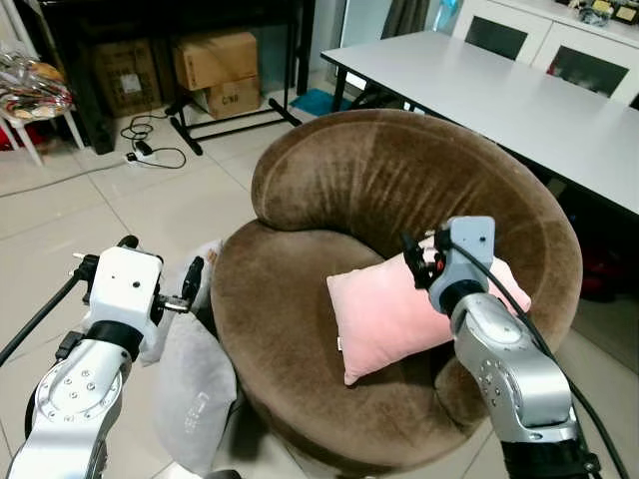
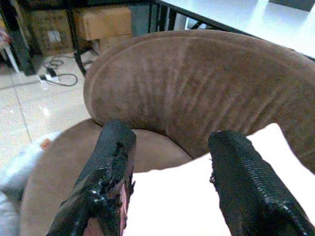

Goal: Move the pillow to the sofa from floor

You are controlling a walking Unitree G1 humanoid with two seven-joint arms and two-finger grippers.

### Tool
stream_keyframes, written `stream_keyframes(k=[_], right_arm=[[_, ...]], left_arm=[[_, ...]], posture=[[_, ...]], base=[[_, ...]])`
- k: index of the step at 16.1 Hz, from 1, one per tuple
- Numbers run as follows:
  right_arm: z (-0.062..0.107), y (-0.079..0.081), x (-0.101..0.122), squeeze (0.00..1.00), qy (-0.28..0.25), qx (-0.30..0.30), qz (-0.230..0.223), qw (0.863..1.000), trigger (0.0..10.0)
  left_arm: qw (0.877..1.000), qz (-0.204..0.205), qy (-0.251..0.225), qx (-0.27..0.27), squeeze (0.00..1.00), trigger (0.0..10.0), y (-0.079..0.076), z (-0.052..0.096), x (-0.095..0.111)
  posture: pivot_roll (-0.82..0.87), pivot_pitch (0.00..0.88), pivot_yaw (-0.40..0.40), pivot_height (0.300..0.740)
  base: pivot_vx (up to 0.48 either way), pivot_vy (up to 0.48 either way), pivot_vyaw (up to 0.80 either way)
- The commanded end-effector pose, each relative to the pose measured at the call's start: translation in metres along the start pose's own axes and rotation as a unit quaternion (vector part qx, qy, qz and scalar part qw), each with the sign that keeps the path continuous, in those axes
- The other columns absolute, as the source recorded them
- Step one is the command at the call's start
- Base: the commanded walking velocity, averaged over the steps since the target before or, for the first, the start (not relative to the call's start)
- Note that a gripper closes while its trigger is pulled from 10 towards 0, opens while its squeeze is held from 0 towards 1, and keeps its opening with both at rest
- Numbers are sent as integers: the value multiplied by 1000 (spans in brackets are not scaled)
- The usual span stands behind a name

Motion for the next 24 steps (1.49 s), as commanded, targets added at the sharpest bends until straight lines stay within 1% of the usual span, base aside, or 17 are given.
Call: stream_keyframes(k=[1, 4, 5, 7, 8, 9, 11, 12, 13, 14, 15, 17, 19, 21, 22, 24], right_arm=[[2, -4, 3, 0, -1, -5, 8, 1000, 10000], [3, -9, 1, 0, 12, -16, 5, 1000, 10000], [3, -8, 0, 0, 13, -16, 3, 1000, 10000], [4, -6, -1, 0, 17, -17, 8, 1000, 10000], [5, -6, 2, 0, 14, -18, 14, 1000, 10000], [5, -7, 3, 0, 13, -20, 25, 999, 10000], [5, -7, 3, 0, 14, -11, 30, 999, 10000], [4, -9, 3, 0, 12, -7, 65, 998, 10000], [3, -9, 4, 0, 8, -2, 79, 997, 10000], [3, -9, 4, 0, 7, -2, 74, 997, 10000], [3, -11, 10, 0, -16, -23, 48, 998, 10000], [6, -9, 12, 0, -31, -24, 42, 998, 10000], [10, 2, -7, 0, 1, 19, 60, 998, 10000], [11, 2, -11, 0, 5, 21, 58, 998, 10000], [10, 0, -17, 0, 13, 24, 61, 998, 10000], [10, -3, -21, 0, 18, 21, 75, 997, 10000]], left_arm=[[1000, -8, 6, 2, 0, 10000, 0, 0, -3], [1000, -12, 5, -3, 0, 10000, -1, -1, -3], [1000, -13, 5, -6, 0, 10000, -1, -1, -2], [1000, -15, 6, -10, 0, 10000, 1, -1, -3], [1000, -16, 5, -10, 0, 10000, 2, -2, -3], [1000, -18, 2, -6, 0, 10000, 3, -2, -2], [999, -32, -4, 9, 0, 10000, 7, -2, -2], [999, -37, -7, 19, 0, 10000, 9, -1, -4], [999, -39, -10, 25, 0, 10000, 11, -1, -4], [998, -47, -18, 30, 0, 10000, 11, 0, -3], [998, -49, -28, 33, 0, 10000, 14, 1, -4], [998, -40, -37, 37, 0, 10000, 18, 1, -6], [998, -40, -37, 40, 0, 10000, 19, 1, -9], [998, -43, -38, 39, 0, 10000, 19, 1, -10], [998, -42, -38, 39, 0, 10000, 15, 2, -11], [998, -41, -37, 38, 0, 10000, 13, 3, -15]], posture=[[40, 0, -104, 740], [42, 0, -97, 740], [41, 0, -87, 740], [28, 0, -72, 740], [25, 0, -69, 740], [26, 0, -70, 740], [28, 0, -76, 740], [31, 0, -82, 740], [31, 0, -82, 740], [32, 0, -65, 740], [21, 0, -48, 740], [17, 0, -38, 740], [18, 0, -37, 740], [18, 0, -37, 740], [35, 0, -57, 740], [34, 0, -53, 740]], base=[[-277, 0, 0], [-310, 0, 0], [-330, 0, 0], [-354, 0, 0], [-330, 0, 0], [0, 0, 0], [0, 0, 0], [0, 0, 0], [0, 0, 0], [0, 0, 0], [0, 0, 0], [0, 0, 0], [0, 0, 0], [0, 0, 0], [0, 326, 0], [0, 332, 0]])
Point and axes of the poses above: a point about 5 cm out from each wrist's last joint towards the gripper, its own z axis pointing back from the gripper into the wrist, its own x axis along the axis of the wrist's last joint, y = z × x, the point moved 6 cm from there along -z, pointing out of the wrist towards the gripper, and after that the axes turned 1 degree about z, right-handed, at the moved point
